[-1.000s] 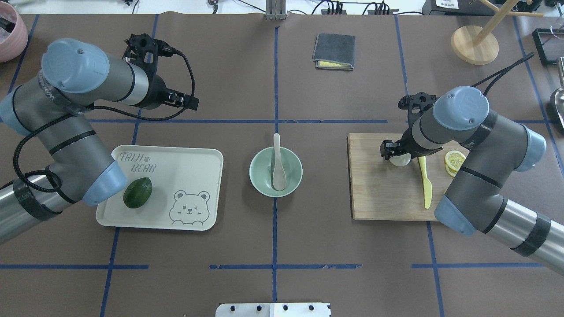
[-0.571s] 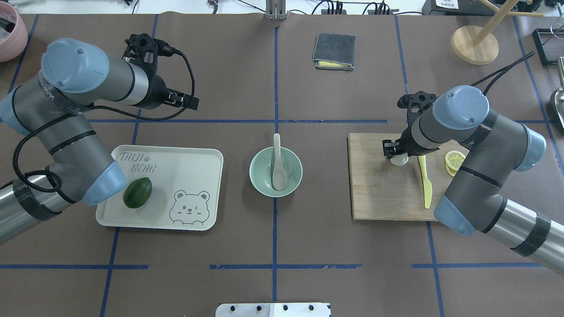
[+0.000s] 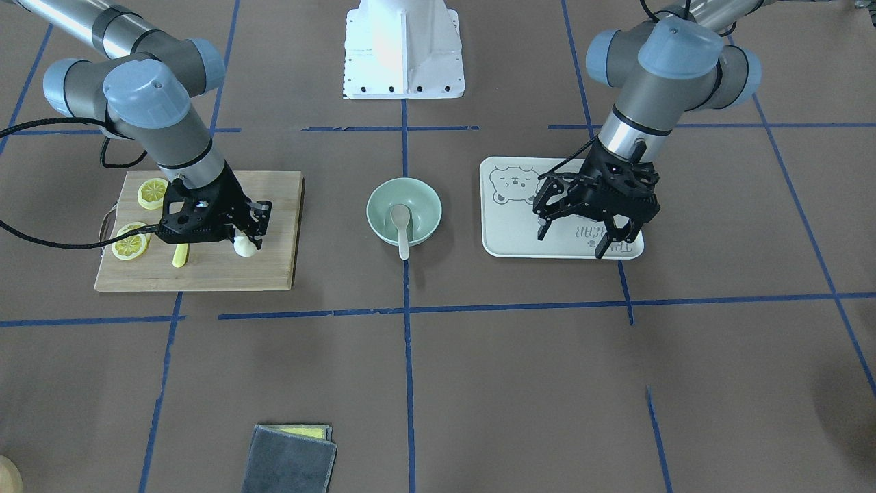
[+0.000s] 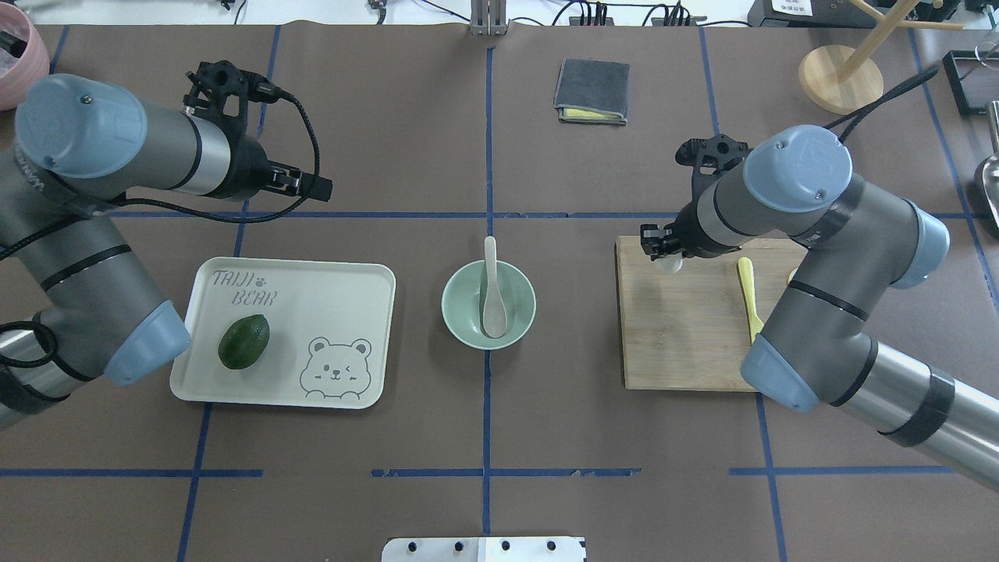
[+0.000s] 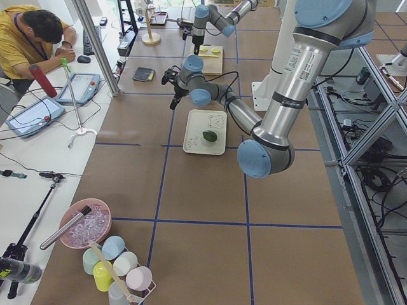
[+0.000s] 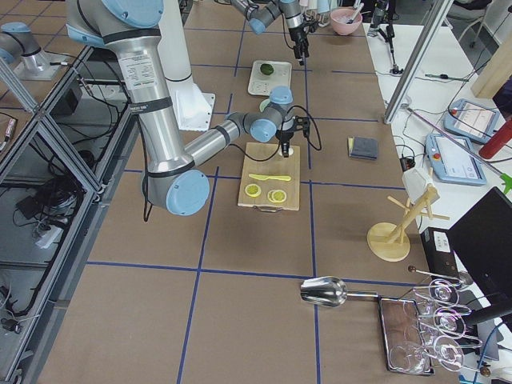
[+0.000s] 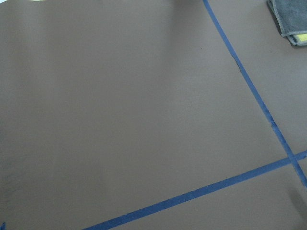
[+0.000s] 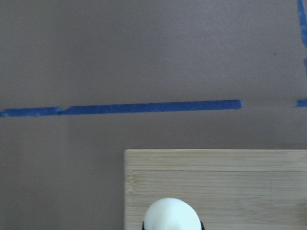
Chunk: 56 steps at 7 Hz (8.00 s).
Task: Put spoon and bun in bowl
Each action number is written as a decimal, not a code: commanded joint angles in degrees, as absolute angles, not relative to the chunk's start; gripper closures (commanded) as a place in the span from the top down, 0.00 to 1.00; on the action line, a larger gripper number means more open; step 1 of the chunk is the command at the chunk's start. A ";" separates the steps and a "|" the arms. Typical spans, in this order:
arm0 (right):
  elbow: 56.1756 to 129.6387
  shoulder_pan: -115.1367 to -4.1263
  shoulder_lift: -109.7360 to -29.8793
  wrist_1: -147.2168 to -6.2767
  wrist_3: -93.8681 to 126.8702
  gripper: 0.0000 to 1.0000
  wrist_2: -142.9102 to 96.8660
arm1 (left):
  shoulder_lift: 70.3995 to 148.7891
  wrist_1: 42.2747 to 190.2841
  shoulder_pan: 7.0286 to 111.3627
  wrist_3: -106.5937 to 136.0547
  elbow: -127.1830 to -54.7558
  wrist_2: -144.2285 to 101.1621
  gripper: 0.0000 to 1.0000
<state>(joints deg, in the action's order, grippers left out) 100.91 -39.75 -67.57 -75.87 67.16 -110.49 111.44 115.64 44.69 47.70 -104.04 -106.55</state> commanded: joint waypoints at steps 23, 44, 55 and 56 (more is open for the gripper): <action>102.66 -82.97 -90.97 -94.13 -2.20 1.00 -135.09 | 88.15 107.83 87.80 -9.50 -94.76 -135.18 1.00; 100.99 -86.49 -93.42 -93.96 -6.07 1.00 -135.44 | 91.58 87.72 86.48 -9.14 -95.53 -134.82 1.00; 98.61 -86.40 -92.46 -93.43 -5.10 1.00 -135.53 | 90.44 84.64 91.14 -9.14 -95.54 -136.58 1.00; 98.61 -86.40 -92.46 -93.51 -5.10 1.00 -135.53 | 90.44 84.64 91.14 -9.14 -95.54 -136.58 1.00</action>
<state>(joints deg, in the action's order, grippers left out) 98.60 -86.37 -92.46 -93.48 -5.10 -135.50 90.42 84.59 91.12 -9.17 -95.53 -136.57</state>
